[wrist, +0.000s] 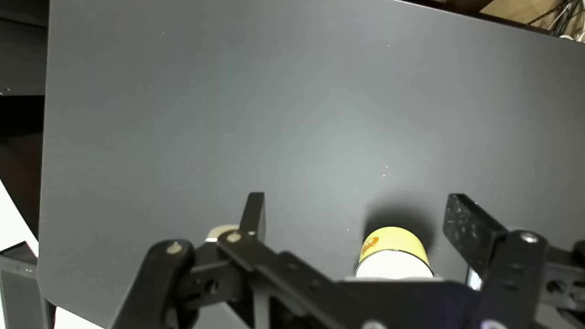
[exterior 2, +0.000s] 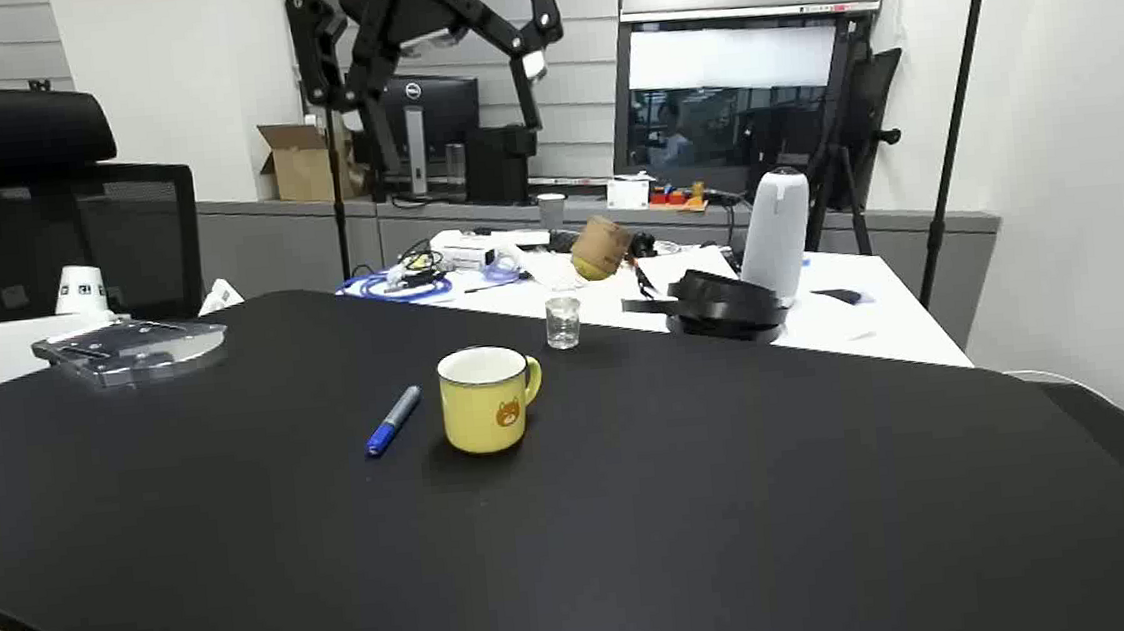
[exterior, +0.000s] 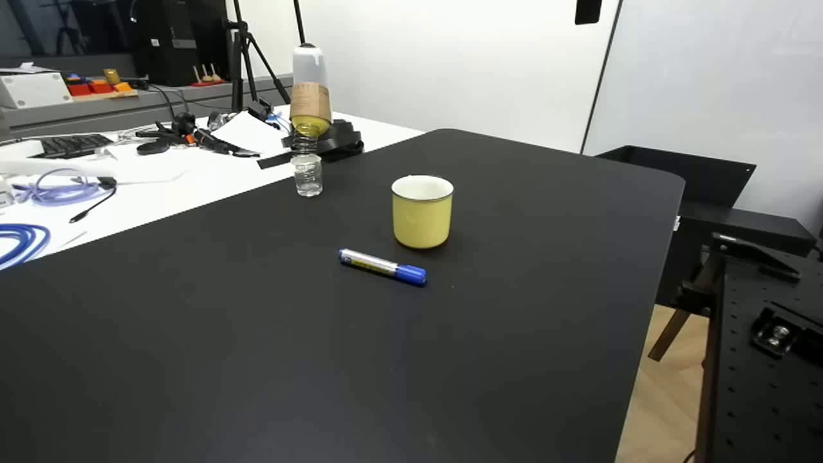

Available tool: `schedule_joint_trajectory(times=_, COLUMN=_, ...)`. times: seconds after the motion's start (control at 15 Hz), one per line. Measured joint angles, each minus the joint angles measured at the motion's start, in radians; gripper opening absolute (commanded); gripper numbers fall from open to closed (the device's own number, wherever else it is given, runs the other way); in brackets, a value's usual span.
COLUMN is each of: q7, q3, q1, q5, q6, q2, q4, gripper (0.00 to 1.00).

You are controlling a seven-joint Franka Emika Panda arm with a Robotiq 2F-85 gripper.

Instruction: Put the marker in the mug, put it back on the table, and then put it in the mug again

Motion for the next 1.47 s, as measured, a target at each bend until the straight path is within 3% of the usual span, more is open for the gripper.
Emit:
schedule_joint_trajectory(times=0.93, q7=0.000, q3=0.003, q1=0.026, q5=0.013, q6=0.007, q2=0.012, q4=-0.013, gripper=1.00)
schedule_joint_trajectory(times=1.2, q7=0.042, q3=0.043, q1=0.093, q5=0.061, q6=0.137, q2=0.088, q4=-0.054, gripper=1.00)
schedule_joint_trajectory(times=1.47, q7=0.315, q3=0.156, q1=0.088, q5=0.060, q6=0.355, q2=0.227, q4=-0.070, gripper=1.00)
